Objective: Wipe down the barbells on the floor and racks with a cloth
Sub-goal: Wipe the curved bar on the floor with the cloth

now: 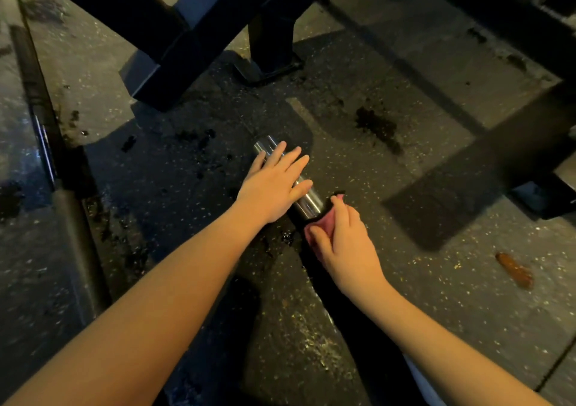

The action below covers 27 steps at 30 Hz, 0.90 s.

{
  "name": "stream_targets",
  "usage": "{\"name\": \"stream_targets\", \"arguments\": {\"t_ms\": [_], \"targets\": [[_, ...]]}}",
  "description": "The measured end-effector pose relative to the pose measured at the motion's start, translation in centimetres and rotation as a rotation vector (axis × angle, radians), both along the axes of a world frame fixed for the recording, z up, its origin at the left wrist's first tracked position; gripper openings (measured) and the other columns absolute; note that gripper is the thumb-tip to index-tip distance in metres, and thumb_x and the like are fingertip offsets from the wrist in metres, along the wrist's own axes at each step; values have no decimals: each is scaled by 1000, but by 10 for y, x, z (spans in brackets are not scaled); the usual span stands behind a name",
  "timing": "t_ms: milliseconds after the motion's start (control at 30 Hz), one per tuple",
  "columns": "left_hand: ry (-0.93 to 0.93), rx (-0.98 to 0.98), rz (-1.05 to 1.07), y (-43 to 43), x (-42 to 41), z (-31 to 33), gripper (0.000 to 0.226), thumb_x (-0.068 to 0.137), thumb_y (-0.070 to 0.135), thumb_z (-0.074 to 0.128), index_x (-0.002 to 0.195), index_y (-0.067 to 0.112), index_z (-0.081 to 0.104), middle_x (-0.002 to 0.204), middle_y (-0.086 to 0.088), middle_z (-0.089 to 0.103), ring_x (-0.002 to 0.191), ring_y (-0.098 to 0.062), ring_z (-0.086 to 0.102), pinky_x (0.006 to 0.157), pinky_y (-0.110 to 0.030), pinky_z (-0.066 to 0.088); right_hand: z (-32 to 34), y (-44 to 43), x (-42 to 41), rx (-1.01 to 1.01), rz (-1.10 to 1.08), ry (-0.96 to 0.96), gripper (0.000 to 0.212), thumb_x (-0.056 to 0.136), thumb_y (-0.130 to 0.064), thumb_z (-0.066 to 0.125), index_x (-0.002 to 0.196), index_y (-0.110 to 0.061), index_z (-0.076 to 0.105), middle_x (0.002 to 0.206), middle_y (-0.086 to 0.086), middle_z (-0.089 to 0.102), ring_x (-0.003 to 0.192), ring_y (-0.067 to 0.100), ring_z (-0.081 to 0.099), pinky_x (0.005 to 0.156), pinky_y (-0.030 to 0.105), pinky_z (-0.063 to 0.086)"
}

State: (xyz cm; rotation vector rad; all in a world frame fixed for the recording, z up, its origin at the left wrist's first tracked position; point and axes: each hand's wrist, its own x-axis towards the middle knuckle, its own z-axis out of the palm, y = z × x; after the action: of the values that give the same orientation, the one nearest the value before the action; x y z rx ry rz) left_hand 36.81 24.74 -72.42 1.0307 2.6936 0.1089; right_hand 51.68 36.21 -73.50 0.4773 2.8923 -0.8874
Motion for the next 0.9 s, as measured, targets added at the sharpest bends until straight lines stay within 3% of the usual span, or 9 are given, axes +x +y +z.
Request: {"name": "stream_targets", "arguments": {"t_ms": [100, 167, 267, 367, 700, 900], "targets": [[13, -28, -16, 10, -2, -1, 58, 101, 50, 20, 153, 26, 10, 162, 7, 4, 148, -17, -8, 119, -45, 2, 4, 20, -8, -30, -15, -18, 42, 100, -34, 43, 138, -16, 39, 124, 10, 51, 111, 28, 52, 85, 34, 39], [5, -36, -14, 10, -3, -1, 58, 101, 49, 19, 153, 25, 11, 161, 7, 5, 148, -17, -8, 119, -45, 1, 6, 27, -12, -121, -77, 33, 29, 101, -30, 40, 125, -18, 49, 113, 7, 57, 104, 27, 55, 79, 33, 39], [-9, -36, 0, 10, -3, -1, 58, 101, 49, 19, 153, 25, 13, 161, 7, 7, 148, -16, -9, 119, -45, -1, 7, 21, -9, -215, -88, 80, 28, 100, -25, 46, 127, -19, 51, 123, 6, 54, 113, 25, 51, 89, 33, 40], [1, -26, 3, 9, -2, -2, 57, 101, 48, 20, 153, 25, 12, 161, 7, 7, 148, -16, -9, 119, -45, -1, 6, 11, 0, -83, 83, 16, 52, 96, -34, 54, 144, -29, 36, 145, 6, 30, 127, 26, 36, 103, 37, 36], [-39, -109, -38, 17, -8, 4, 57, 101, 49, 16, 153, 26, 9, 162, 6, 4, 148, -17, -10, 118, -47, -4, -3, 20, 0, -127, 42, 108, 43, 95, -35, 48, 138, -35, 44, 138, -1, 38, 118, 23, 48, 97, 35, 45], [-71, 42, -36, 10, -10, 2, 49, 102, 46, 26, 148, 30, 29, 158, 9, 18, 147, -13, -4, 118, -45, -2, -3, 16, 0, -94, 40, 119, 45, 96, -28, 52, 140, -33, 41, 138, -2, 36, 121, 18, 44, 100, 32, 42]]}}
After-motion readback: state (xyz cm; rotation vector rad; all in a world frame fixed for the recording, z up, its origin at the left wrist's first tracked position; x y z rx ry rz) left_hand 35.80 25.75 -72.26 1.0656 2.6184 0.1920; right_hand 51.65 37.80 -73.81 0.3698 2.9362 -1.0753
